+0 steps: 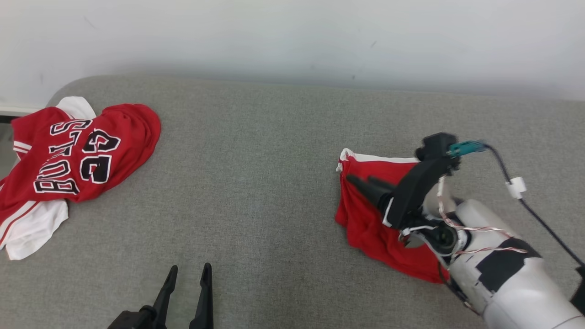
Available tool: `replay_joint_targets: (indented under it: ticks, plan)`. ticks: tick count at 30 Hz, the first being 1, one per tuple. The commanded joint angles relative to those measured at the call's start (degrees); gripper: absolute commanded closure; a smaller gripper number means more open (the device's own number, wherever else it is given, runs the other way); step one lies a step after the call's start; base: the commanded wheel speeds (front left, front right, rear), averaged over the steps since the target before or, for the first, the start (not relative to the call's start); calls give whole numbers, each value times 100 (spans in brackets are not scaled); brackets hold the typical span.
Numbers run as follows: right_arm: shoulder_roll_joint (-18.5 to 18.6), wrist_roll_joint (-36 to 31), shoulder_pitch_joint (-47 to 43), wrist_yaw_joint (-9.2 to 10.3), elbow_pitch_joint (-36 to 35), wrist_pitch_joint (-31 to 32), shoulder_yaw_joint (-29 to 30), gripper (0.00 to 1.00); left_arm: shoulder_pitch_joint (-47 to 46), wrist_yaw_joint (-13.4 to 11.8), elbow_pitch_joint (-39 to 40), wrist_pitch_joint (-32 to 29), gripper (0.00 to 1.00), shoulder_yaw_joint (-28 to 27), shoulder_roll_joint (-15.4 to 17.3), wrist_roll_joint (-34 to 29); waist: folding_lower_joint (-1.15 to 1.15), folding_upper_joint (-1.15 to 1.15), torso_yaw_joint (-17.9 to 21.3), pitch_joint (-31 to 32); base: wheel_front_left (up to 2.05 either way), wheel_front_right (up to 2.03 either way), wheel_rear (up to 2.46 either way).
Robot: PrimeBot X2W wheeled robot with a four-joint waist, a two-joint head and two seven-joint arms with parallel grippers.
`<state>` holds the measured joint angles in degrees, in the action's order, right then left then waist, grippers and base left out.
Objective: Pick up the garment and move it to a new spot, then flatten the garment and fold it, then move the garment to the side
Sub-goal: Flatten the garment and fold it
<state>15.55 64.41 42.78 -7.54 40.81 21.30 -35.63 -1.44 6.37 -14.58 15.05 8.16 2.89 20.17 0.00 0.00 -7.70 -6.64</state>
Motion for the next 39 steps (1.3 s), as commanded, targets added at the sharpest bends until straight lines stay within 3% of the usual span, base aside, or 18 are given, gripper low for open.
replay_joint_targets:
  ticks: [1,13,18,19,20,21,28,39]
  plan:
    - [103,55,-80,11,-121,-200,118,0,27,-32,-14,19,0,-42,-1,-53,0,0,35,55,0,0,0]
    - [1078,-281,-813,11,-902,-1997,500,0,154,-106,107,19,0,-354,-1,-208,0,0,152,174,0,0,0]
    - [1241,-567,-1271,11,-942,-2799,535,2,231,-88,142,19,0,-452,-1,-284,0,0,184,187,0,0,0]
    - [1253,-632,-1363,11,-914,-2974,549,29,243,-88,155,19,0,-469,-2,-317,0,0,186,186,0,0,0]
    - [1252,-711,-1452,11,-895,-3141,537,88,253,-90,166,19,0,-484,-1,-344,0,0,186,184,0,0,0]
    - [1235,-786,-1533,11,-861,-3273,536,100,259,-94,181,19,0,-499,-1,-384,0,0,186,185,0,0,0]
    - [983,-1547,-1749,11,-600,-3619,441,100,238,-96,233,19,0,-516,-2,-515,0,0,133,140,0,0,0]
    - [-68,-2331,-1711,11,-96,-3654,823,100,84,-83,170,19,0,-345,-1,-436,0,0,-158,18,0,0,0]
